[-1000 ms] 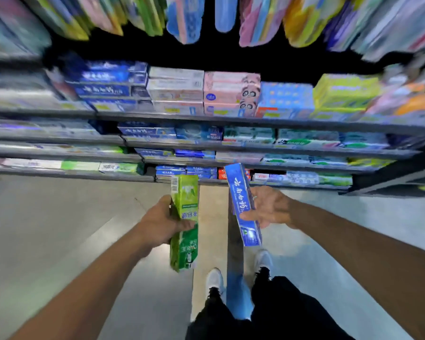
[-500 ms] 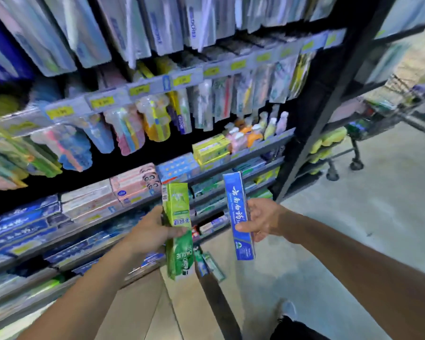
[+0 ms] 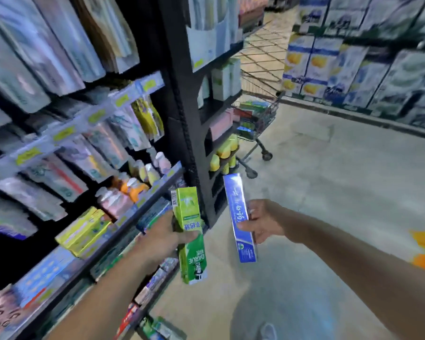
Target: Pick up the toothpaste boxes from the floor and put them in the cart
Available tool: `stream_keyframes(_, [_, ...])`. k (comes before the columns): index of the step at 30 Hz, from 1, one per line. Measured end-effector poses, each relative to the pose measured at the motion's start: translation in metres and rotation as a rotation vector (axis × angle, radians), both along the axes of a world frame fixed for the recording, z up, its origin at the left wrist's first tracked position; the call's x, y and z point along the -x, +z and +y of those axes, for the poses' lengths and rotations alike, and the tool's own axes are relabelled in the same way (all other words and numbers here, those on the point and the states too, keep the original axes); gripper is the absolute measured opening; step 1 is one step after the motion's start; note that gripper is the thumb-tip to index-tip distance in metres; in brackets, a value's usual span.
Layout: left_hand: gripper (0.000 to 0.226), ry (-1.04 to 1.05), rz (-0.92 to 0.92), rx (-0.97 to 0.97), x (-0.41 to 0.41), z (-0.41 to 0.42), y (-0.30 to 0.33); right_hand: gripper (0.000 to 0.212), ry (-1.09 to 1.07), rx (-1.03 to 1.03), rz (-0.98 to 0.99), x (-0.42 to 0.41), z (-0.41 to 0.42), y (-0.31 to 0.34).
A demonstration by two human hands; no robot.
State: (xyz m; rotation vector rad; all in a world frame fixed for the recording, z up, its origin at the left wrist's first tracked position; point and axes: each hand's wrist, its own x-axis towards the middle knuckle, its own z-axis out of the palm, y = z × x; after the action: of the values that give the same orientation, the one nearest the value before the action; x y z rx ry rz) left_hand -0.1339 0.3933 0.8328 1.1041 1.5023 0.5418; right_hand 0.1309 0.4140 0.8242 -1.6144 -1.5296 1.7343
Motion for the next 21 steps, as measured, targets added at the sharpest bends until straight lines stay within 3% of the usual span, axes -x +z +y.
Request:
stream_keyframes(8, [0.036,-0.139,-0.006,-0.012,-0.134,0.108,0.006,0.014,-0.17,-0.007,0.082,-0.126,0.069,0.007])
stream_keyframes(14, [0.042,-0.219,-0.01,0.015,-0.187,0.173,0.009,0.028,-0.239,0.002,0.027,-0.172,0.106,0.007])
stream_keyframes(16, [0.043,-0.293,-0.039,0.044,-0.224,0.246,-0.013,0.024,-0.311,0.013,0.014,-0.207,0.163,-0.009])
stream_keyframes(21, [0.039,-0.342,-0.022,0.062,-0.254,0.315,-0.019,0.028,-0.309,-0.006,-0.024,-0.228,0.225,-0.004])
